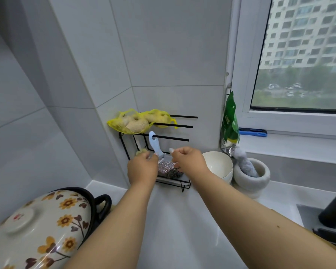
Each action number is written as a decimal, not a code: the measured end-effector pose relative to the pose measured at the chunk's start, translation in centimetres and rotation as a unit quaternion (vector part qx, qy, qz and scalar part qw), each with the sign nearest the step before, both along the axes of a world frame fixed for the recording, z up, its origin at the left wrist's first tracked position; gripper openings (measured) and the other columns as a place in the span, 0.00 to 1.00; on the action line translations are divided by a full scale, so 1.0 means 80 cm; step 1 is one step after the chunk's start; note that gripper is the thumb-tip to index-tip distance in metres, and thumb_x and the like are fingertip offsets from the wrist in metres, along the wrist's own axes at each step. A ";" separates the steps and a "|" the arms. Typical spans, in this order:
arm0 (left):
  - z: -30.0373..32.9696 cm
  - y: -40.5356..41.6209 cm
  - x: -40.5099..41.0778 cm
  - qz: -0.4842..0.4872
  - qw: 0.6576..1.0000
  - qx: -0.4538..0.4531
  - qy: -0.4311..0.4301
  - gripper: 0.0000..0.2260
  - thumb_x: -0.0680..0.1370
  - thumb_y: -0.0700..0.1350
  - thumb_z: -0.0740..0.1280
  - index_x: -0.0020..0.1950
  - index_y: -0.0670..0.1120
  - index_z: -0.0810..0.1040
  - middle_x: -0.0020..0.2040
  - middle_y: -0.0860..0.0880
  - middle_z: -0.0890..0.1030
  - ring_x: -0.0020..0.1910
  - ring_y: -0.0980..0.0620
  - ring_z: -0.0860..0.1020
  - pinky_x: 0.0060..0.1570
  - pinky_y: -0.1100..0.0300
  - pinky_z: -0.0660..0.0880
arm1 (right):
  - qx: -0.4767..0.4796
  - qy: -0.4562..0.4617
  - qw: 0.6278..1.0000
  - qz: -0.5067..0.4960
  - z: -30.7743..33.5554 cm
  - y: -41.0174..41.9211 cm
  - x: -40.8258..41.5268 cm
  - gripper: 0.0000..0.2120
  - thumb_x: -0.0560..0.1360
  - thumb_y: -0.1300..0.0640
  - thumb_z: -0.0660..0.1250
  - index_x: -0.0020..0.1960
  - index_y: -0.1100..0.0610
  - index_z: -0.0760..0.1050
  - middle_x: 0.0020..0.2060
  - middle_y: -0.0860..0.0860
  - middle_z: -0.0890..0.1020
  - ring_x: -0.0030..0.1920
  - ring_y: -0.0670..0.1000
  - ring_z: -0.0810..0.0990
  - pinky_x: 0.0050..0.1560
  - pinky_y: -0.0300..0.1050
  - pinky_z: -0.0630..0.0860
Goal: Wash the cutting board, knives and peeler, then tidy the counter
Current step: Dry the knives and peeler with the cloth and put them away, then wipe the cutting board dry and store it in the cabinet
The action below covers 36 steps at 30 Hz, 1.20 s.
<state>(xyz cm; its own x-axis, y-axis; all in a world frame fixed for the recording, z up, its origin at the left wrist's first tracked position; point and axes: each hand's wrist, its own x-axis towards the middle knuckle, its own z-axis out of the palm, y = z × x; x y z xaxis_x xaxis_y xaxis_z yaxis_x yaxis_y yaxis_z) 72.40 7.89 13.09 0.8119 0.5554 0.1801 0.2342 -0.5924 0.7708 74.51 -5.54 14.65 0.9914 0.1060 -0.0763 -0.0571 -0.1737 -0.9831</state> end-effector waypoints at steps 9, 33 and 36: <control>0.015 -0.042 -0.054 0.009 0.998 -0.049 -0.041 0.11 0.78 0.50 0.66 0.57 0.46 0.80 0.49 0.51 0.81 0.50 0.49 0.78 0.50 0.56 0.74 | 0.036 0.012 0.999 -0.009 0.020 -0.030 -0.032 0.12 0.75 0.48 0.69 0.38 0.54 0.76 0.33 0.49 0.81 0.34 0.50 0.77 0.50 0.52 0.79; -0.052 -0.266 -0.161 -0.218 0.954 -0.131 0.161 0.14 0.76 0.56 0.63 0.36 0.49 0.70 0.35 0.51 0.76 0.38 0.47 0.78 0.42 0.53 0.76 | 0.080 0.102 0.969 -0.209 -0.026 -0.322 -0.201 0.07 0.79 0.56 0.64 0.48 0.59 0.78 0.40 0.56 0.81 0.40 0.52 0.78 0.46 0.48 0.78; -0.078 -0.291 -0.170 -0.237 0.934 -0.146 0.226 0.20 0.76 0.60 0.60 0.38 0.43 0.72 0.34 0.42 0.75 0.37 0.43 0.77 0.38 0.54 0.70 | 0.057 0.137 0.957 -0.249 -0.052 -0.365 -0.212 0.07 0.79 0.57 0.63 0.46 0.59 0.77 0.37 0.54 0.80 0.36 0.50 0.77 0.38 0.43 0.75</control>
<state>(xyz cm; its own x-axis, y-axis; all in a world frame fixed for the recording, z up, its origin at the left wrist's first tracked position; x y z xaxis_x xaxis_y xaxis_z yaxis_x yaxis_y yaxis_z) 58.79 -15.42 6.84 0.9357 0.0857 -0.3421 0.3383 -0.4925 0.8019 57.53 -34.72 10.48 0.8655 -0.3516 -0.3569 -0.3637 0.0488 -0.9302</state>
